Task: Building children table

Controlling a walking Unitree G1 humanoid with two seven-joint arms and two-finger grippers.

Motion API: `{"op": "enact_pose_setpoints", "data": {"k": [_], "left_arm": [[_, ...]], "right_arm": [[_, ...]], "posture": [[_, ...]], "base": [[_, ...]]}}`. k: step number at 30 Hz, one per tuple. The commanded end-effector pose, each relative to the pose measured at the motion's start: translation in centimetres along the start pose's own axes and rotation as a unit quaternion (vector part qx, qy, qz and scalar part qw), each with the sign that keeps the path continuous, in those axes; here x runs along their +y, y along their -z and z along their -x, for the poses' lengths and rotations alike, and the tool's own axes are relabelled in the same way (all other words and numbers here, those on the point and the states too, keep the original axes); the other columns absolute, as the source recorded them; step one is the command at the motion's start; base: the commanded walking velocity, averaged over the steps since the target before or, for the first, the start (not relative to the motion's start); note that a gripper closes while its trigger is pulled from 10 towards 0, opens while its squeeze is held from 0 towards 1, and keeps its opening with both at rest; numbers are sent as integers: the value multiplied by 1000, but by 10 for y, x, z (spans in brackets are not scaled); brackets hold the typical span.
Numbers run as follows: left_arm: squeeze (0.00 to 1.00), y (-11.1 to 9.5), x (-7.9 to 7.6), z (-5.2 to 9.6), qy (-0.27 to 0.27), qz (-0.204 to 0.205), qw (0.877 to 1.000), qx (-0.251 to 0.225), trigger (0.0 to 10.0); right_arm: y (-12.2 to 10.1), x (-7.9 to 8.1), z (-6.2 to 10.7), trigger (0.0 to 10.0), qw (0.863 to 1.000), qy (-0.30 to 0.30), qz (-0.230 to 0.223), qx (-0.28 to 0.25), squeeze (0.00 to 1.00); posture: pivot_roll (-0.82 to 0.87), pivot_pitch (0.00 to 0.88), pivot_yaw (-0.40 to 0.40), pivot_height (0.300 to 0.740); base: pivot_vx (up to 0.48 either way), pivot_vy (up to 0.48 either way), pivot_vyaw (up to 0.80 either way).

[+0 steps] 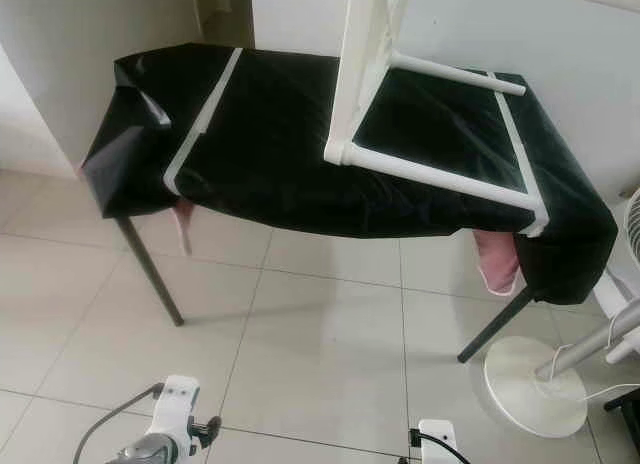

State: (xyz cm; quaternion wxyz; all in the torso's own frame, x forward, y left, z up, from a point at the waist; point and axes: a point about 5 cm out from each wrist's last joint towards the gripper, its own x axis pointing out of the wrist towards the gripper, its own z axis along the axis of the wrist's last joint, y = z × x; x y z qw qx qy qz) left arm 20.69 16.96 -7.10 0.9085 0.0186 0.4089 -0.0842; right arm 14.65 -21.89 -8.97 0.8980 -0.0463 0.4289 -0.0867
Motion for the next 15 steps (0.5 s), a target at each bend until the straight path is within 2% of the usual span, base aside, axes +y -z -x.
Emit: {"op": "enact_pose_setpoints", "data": {"k": [1, 10, 13, 15], "left_arm": [[0, 7, -4, 1, 16, 2, 1000, 11, 10000], [0, 6, -5, 1, 21, 6, 1000, 9, 10000], [0, 5, -4, 1, 24, -2, 1000, 6, 10000], [0, 6, -6, 1, 36, -26, 999, 6, 10000]], "right_arm": [[7, 0, 2, 10000, 1000, 1, -3, 15, 0], [6, -1, 2, 10000, 1000, 1, 0, 11, 0], [4, -1, 1, 10000, 1000, -4, 7, 8, 0], [5, 0, 2, 10000, 1000, -11, 20, 9, 0]], "posture": [[-22, 10, -29, 740], [-18, 12, -30, 740], [-17, 13, -30, 740], [-14, 14, -32, 740]], "base": [[0, 0, 0], [0, 0, 0], [0, 0, 0], [0, 0, 0]]}}
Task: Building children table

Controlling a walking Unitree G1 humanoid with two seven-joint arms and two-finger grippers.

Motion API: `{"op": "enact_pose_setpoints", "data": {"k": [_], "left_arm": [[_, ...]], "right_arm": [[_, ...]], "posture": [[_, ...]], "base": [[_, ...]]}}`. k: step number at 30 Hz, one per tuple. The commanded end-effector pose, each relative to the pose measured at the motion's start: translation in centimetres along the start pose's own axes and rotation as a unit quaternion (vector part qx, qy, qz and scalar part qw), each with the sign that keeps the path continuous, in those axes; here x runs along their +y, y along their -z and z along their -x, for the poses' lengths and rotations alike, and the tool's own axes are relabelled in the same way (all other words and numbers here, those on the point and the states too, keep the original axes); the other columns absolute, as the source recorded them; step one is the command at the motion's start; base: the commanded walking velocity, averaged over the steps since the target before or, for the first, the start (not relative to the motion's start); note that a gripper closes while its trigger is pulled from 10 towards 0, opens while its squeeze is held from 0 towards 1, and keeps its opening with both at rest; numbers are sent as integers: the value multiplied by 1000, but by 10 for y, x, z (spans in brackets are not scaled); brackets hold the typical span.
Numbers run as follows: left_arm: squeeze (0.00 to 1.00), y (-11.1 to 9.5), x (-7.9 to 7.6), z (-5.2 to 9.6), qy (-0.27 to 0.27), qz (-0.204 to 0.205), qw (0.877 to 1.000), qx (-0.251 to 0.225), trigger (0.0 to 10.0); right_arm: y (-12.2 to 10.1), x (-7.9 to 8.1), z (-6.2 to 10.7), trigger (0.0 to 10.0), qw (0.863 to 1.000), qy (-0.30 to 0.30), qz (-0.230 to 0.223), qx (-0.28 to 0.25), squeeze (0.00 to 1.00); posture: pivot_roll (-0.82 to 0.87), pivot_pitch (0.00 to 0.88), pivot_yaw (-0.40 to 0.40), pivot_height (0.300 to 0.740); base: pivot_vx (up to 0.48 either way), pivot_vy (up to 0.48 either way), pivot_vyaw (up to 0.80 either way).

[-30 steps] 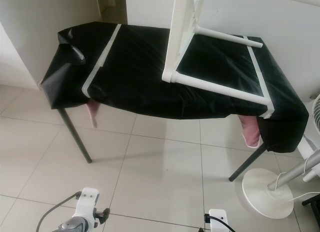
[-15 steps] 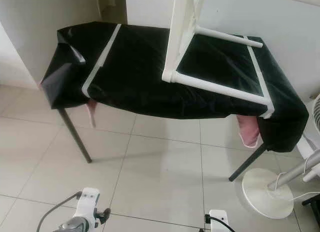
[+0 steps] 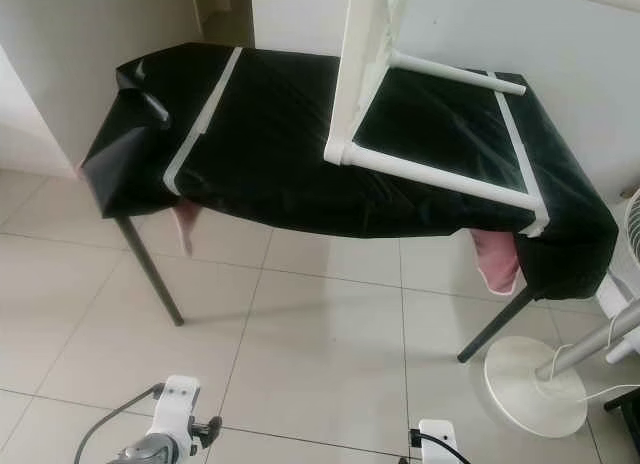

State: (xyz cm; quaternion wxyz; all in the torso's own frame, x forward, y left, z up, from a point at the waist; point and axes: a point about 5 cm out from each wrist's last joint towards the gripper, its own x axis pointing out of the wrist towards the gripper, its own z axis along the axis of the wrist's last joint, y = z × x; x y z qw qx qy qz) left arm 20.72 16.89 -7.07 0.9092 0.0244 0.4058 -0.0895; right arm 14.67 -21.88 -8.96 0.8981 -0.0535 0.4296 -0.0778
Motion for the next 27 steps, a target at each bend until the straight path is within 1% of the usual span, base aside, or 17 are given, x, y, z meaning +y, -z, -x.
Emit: {"op": "enact_pose_setpoints", "data": {"k": [1, 3, 7, 8, 10, 11, 14, 15, 19, 20, 21, 22, 25, 26, 27], "left_arm": [[0, 7, -5, 1, 34, -19, 999, 8, 10000], [0, 11, -7, 2, 38, -38, 998, 16, 10000], [0, 11, -6, 2, 34, -32, 999, 18, 10000], [75, 12, -3, 3, 20, 3, 1000, 19, 10000], [75, 12, -3, 3, 20, 3, 1000, 19, 10000], [1000, 12, -2, 3, 16, 12, 1000, 19, 10000], [1000, 12, -3, 2, 14, 5, 1000, 19, 10000], [0, 11, -3, 2, 16, 0, 1000, 18, 10000], [0, 13, -2, 3, 15, 8, 1000, 22, 10000], [784, 14, -1, 3, 14, 11, 1000, 22, 10000], [784, 14, -1, 3, 14, 13, 1000, 22, 10000], [1000, 14, 0, 4, 13, 15, 1000, 22, 10000], [1000, 15, 0, 4, 14, 13, 1000, 21, 10000], [420, 15, 0, 4, 15, 9, 1000, 21, 10000], [0, 15, 0, 4, 14, 7, 1000, 22, 10000]], "right_arm": [[6, 0, 2, 10000, 1000, -6, 10, 9, 0], [8, -1, 3, 10000, 1000, -5, 10, 14, 0], [9, -1, 3, 10000, 1000, -4, 10, 15, 0], [10, -1, 3, 10000, 1000, -6, 7, 17, 125], [10, -1, 3, 10000, 1000, -6, 7, 17, 125], [10, 0, 3, 10000, 1000, -9, 2, 18, 1000], [11, 1, 3, 10000, 1000, -8, 3, 18, 1000], [11, 0, 3, 10000, 1000, -7, 5, 19, 0], [11, 1, 3, 10000, 1000, -11, 1, 20, 0], [11, 1, 3, 10000, 1000, -14, -3, 20, 980], [12, 1, 3, 10000, 1000, -15, -5, 20, 980], [12, 1, 3, 10000, 1000, -13, -3, 20, 1000], [12, 0, 4, 10000, 1000, -9, 2, 21, 1000], [12, 0, 4, 10000, 1000, -9, 3, 21, 447], [12, 0, 4, 10000, 1000, -9, 4, 20, 0]], "posture": [[-14, 14, -32, 740], [-15, 16, -30, 740], [-15, 16, -30, 740], [-15, 18, -32, 740], [-15, 18, -32, 740], [-15, 17, -32, 740], [-15, 18, -31, 740], [-16, 18, -30, 740], [-16, 20, -31, 740], [-15, 19, -31, 740], [-15, 19, -31, 740], [-14, 21, -30, 740], [-12, 22, -32, 740], [-12, 23, -31, 740], [-12, 24, -32, 740]], "base": [[0, 0, 0], [0, 0, 0], [0, 0, 0], [0, 0, 0], [0, 0, 0], [0, 0, 0], [0, 0, 0], [0, 0, 0], [0, 0, 0], [0, 0, 0], [0, 0, 0], [0, 0, 0], [0, 0, 0], [0, 0, 0], [0, 0, 0]]}}
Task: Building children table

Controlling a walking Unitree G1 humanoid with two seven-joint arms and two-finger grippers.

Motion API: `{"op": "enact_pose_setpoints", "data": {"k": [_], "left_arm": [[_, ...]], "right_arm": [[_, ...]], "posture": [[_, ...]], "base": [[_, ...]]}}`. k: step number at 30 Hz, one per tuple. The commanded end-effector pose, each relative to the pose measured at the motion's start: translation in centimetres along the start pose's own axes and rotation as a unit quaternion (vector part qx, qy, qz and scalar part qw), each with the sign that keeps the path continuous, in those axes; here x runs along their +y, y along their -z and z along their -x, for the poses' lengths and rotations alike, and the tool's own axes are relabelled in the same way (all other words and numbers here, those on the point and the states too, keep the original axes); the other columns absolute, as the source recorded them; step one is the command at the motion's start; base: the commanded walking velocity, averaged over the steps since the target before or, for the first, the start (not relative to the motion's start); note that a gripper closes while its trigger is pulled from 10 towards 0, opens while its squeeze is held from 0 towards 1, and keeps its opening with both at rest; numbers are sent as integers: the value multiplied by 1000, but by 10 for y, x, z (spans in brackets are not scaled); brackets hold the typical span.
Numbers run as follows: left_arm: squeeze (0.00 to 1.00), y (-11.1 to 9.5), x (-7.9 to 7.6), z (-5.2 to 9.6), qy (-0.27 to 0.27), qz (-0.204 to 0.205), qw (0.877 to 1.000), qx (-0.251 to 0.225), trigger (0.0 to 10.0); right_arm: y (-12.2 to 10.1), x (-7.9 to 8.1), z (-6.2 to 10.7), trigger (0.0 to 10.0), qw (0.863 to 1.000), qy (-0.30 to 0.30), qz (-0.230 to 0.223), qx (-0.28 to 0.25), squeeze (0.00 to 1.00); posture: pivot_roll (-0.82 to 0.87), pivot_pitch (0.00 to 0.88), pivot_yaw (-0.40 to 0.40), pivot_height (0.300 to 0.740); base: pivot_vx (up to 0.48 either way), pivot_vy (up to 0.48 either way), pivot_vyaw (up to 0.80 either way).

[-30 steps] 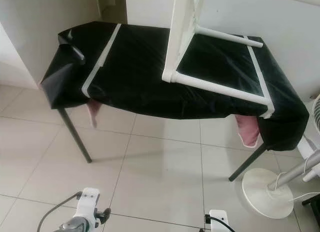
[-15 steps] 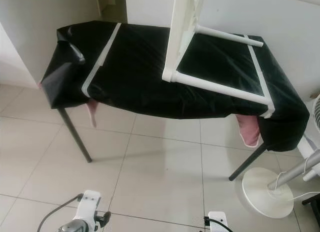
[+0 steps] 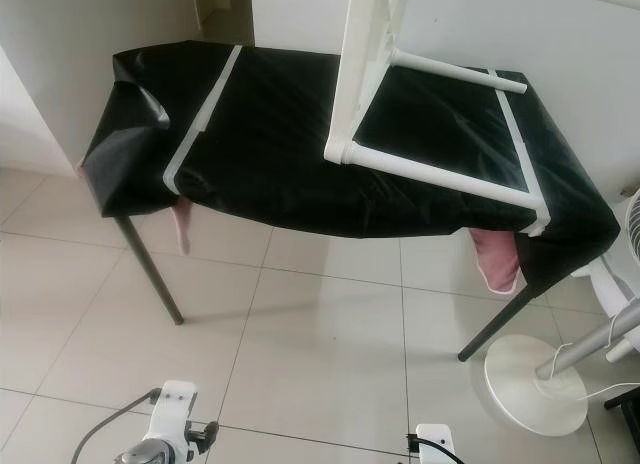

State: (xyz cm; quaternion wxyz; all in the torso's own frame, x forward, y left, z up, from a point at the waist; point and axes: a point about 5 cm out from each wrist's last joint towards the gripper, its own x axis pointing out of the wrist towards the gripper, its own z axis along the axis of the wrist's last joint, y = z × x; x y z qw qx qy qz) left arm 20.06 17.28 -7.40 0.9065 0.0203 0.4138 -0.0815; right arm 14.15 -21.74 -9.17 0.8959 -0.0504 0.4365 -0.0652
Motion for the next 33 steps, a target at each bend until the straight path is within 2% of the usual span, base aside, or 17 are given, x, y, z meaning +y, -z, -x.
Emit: {"op": "enact_pose_setpoints", "data": {"k": [1, 8, 10, 11, 12, 15, 18, 20, 22, 23, 25, 26, 29, 30, 31, 33], "left_arm": [[0, 7, -3, 1, 19, -1, 1000, 14, 10000], [0, -6, -3, 0, 20, 7, 999, -26, 10000], [0, -30, -4, -3, 12, -23, 996, -87, 10000], [0, -39, -5, -3, 11, -27, 993, -113, 10000], [0, -39, -5, -3, 11, -27, 993, -113, 10000], [0, -63, -4, -1, 20, -23, 983, -183, 10000], [0, -67, -4, 0, 24, -24, 981, -192, 10000], [0, -79, -9, 3, 48, -52, 970, -232, 10000], [0, -83, -14, 5, 63, -101, 961, -251, 10000], [0, -83, -14, 5, 63, -101, 961, -251, 10000], [0, -94, -19, 10, 75, -128, 946, -289, 10000], [0, -94, -19, 10, 75, -128, 946, -289, 10000], [0, -120, -22, 19, 76, -104, 925, -358, 10000], [0, -120, -22, 19, 76, -104, 925, -358, 10000], [0, -134, -24, 25, 71, -87, 913, -393, 10000], [0, -137, -25, 28, 71, -83, 909, -402, 10000]], "right_arm": [[6, -1, 2, 10000, 1000, 4, 0, 14, 0], [-4, -5, 0, 10000, 1000, 14, -9, -14, 0], [-22, -9, -3, 10000, 998, 25, -14, -63, 0], [-30, -11, -4, 10000, 996, 26, -24, -85, 0], [-30, -11, -4, 10000, 996, 26, -24, -85, 0], [-54, -12, -3, 10000, 986, 23, -28, -163, 0], [-58, -11, -3, 10000, 984, 23, -29, -174, 0], [-74, -5, 0, 10000, 974, 17, -14, -226, 0], [-84, 2, 3, 10000, 965, 7, 16, -261, 0], [-84, 2, 3, 10000, 965, 7, 16, -261, 0], [-99, 7, 9, 10000, 951, -9, 19, -308, 0], [-99, 7, 9, 10000, 951, -9, 19, -308, 0], [-123, 4, 22, 10000, 927, 2, 8, -376, 0], [-123, 4, 22, 10000, 927, 2, 8, -376, 0], [-134, 1, 31, 10000, 914, 18, -5, -405, 0], [-137, 0, 34, 10000, 911, 22, -8, -413, 0]], "posture": [[-12, 24, -32, 740], [-14, 28, -29, 740], [-12, 35, -26, 740], [-11, 40, -26, 740], [-11, 40, -26, 740], [-10, 50, -29, 740], [-10, 50, -29, 740], [-9, 57, -36, 740], [-8, 57, -37, 740], [-8, 57, -37, 740], [-12, 60, -34, 740], [-12, 60, -34, 740], [-11, 61, -34, 740], [-11, 61, -34, 740], [-9, 59, -36, 740], [-9, 59, -36, 740]], "base": [[0, 0, 0], [0, 0, 0], [0, 0, 0], [0, 0, 0], [0, 0, 0], [0, 0, 0], [0, 0, 0], [0, 0, 0], [0, 0, 0], [0, 0, 0], [0, 0, 0], [0, 0, 0], [0, 0, 0], [0, 0, 0], [0, 0, 0], [0, 0, 0]]}}
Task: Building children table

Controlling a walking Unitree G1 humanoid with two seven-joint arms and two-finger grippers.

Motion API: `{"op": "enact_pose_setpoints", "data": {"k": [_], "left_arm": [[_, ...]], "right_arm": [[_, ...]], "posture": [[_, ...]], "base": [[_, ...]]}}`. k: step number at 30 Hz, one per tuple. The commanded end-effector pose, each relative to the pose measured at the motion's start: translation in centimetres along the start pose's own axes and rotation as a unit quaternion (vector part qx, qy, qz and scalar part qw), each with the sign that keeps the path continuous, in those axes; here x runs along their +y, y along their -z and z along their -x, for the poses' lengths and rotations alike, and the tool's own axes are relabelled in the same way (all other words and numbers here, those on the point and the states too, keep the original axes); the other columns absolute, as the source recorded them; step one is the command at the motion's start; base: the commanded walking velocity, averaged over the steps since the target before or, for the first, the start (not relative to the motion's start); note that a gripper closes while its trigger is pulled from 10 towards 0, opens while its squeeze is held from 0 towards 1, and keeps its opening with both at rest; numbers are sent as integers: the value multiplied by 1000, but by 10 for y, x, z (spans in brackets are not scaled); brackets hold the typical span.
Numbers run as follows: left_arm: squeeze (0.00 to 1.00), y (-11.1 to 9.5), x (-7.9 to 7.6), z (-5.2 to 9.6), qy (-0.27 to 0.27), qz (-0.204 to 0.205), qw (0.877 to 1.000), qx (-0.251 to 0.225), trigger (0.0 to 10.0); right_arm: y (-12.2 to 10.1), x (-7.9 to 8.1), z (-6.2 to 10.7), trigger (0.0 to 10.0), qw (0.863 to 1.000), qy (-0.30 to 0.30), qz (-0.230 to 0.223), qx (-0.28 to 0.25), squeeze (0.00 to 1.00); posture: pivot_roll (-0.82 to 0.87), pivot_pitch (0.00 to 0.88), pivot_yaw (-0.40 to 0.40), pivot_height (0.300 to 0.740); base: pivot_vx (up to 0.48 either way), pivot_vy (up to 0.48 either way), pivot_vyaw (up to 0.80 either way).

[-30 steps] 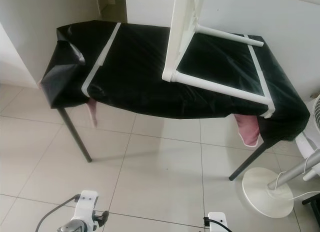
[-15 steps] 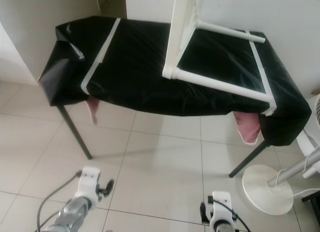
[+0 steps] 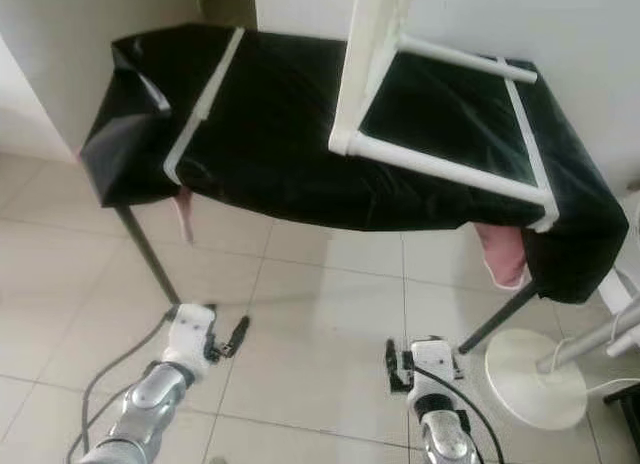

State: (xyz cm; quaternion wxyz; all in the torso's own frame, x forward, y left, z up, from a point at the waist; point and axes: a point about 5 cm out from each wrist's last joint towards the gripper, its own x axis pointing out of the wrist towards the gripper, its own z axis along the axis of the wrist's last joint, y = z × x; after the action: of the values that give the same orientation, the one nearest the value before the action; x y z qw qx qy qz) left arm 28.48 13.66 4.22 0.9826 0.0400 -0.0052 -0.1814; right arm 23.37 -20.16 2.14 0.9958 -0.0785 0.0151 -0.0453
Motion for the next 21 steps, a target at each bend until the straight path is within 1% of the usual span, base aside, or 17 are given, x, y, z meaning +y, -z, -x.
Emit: {"op": "enact_pose_setpoints", "data": {"k": [1, 2, 3, 4, 5, 6, 7, 8, 9, 11, 12, 14, 15, 16, 18, 21], "left_arm": [[0, -3, -2, 3, -5, 11, 1000, -7, 10000], [0, -3, -2, 3, -5, 11, 1000, -7, 10000], [0, -9, -3, 3, -10, 13, 1000, -22, 10000], [0, -9, -3, 3, -10, 13, 1000, -22, 10000], [0, -15, -3, 3, -16, 16, 999, -32, 10000], [0, -25, -4, 2, -20, 16, 998, -50, 10000], [0, -25, -4, 2, -20, 16, 998, -50, 10000], [0, -32, -5, 1, -23, 24, 998, -60, 10000], [0, -43, -4, -3, -22, 32, 996, -77, 10000], [0, -43, -4, -3, -22, 32, 996, -77, 10000], [0, -53, -2, -7, -20, 35, 995, -90, 10000], [0, -53, -2, -7, -20, 35, 995, -90, 10000], [0, -73, 12, -14, -38, 43, 992, -113, 10000], [0, -73, 12, -14, -38, 43, 992, -113, 10000], [0, -83, 22, -13, -63, 50, 989, -124, 10000], [0, -86, 21, -10, -75, 59, 987, -126, 10000]], "right_arm": [[-4, -4, 3, 10000, 1000, 21, -13, 2, 0], [-4, -4, 3, 10000, 1000, 21, -13, 2, 0], [-12, -3, 4, 10000, 999, 25, -22, -9, 0], [-12, -3, 4, 10000, 999, 25, -22, -9, 0], [-21, -3, 4, 10000, 999, 30, -25, -24, 0], [-35, -1, 4, 10000, 998, 34, -38, -44, 0], [-35, -1, 4, 10000, 998, 34, -38, -44, 0], [-47, 0, 3, 10000, 996, 35, -43, -63, 0], [-61, 2, 0, 10000, 995, 30, -52, -82, 0], [-61, 2, 0, 10000, 995, 30, -52, -82, 0], [-71, 4, -3, 10000, 993, 25, -53, -98, 0], [-71, 4, -3, 10000, 993, 25, -53, -98, 0], [-94, 2, -11, 10000, 989, 19, -51, -140, 0], [-94, 2, -11, 10000, 989, 19, -51, -140, 0], [-104, 0, -11, 10000, 986, 18, -57, -158, 0], [-104, 0, -7, 10000, 986, 14, -59, -152, 0]], "posture": [[-8, 57, -37, 740], [-8, 57, -37, 740], [-8, 53, -41, 740], [-8, 53, -41, 740], [-8, 53, -41, 740], [-4, 55, -45, 740], [-4, 55, -45, 740], [-1, 57, -47, 740], [-1, 54, -48, 740], [-1, 54, -48, 740], [-2, 52, -47, 740], [-2, 52, -47, 740], [-12, 44, -40, 740], [-12, 44, -40, 740], [-14, 41, -38, 740], [-16, 37, -38, 740]], "base": [[0, 0, 0], [0, 0, 0], [0, 0, 0], [0, 0, 0], [0, 0, 0], [0, 0, 0], [0, 0, 0], [0, 0, 0], [0, 0, 0], [0, 0, 0], [0, 0, 0], [0, 0, 0], [0, 0, 0], [0, 0, 0], [0, 0, 0], [0, 0, 0]]}}
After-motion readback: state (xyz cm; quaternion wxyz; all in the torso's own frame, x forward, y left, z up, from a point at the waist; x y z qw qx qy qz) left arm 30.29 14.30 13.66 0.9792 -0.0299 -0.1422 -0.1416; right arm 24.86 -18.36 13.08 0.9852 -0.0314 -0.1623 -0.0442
